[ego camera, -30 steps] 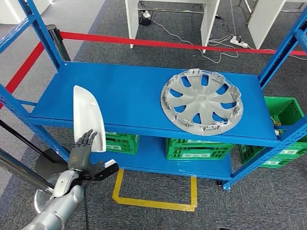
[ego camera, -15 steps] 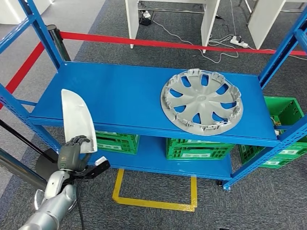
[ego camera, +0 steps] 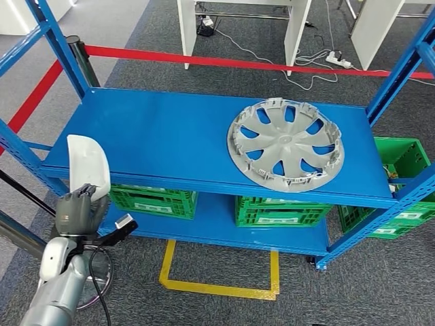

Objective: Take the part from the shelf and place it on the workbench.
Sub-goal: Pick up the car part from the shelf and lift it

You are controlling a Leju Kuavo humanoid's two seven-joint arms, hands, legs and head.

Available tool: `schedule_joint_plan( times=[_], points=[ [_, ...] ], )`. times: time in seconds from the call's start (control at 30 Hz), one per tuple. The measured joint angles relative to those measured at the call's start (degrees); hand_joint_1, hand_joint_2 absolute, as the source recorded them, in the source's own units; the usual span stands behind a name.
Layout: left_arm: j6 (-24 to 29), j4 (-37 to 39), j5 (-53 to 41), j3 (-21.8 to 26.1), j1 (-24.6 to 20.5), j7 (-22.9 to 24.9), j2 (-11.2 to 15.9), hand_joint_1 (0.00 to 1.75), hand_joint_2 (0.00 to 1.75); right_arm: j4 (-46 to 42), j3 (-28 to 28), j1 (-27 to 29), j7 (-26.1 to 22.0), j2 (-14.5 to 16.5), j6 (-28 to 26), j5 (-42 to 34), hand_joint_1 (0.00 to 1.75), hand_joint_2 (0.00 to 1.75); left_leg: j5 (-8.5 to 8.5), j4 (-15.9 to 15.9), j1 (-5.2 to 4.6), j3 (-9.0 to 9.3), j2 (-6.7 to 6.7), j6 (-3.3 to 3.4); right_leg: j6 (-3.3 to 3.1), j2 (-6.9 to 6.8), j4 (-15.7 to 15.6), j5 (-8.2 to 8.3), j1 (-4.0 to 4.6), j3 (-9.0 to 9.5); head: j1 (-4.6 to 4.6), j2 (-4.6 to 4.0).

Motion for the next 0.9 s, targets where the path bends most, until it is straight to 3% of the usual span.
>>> schedule_joint_plan(
  times=[0.4, 0.67, 0.9],
  points=[
    [-0.13, -16.78, -11.23, 2.27, 2.42, -0.48, -3.07, 1.75, 1.75, 0.00, -0.73, -0.09, -0.08, 0.01, 0.07, 1.23, 0.00, 0.00, -0.04, 0.00, 0.01, -0.01, 0.00, -0.05, -0.02, 0.00, 0.00, -0.02, 0.00, -0.04, 0.00, 0.00],
    [-0.15, -26.51, -16.13, -3.57, 1.67, 5.94, -2.20, 1.75, 1.75, 0.00, -0.89, -0.19, -0.23, 0.01, 0.17, 1.88, 0.00, 0.00, -0.05, 0.00, 0.01, -0.01, 0.00, -0.05, -0.02, 0.01, 0.00, -0.02, 0.00, -0.03, 0.01, 0.00],
    [-0.17, -30.26, -16.38, -10.30, -0.20, 10.05, -0.26, 1.75, 1.75, 0.00, -1.68, -0.30, -0.49, 0.20, 0.26, 1.93, 0.00, 0.00, -0.04, 0.00, 0.01, 0.00, 0.00, -0.05, -0.02, 0.00, 0.00, -0.02, 0.00, -0.02, 0.00, 0.00]
  ],
)
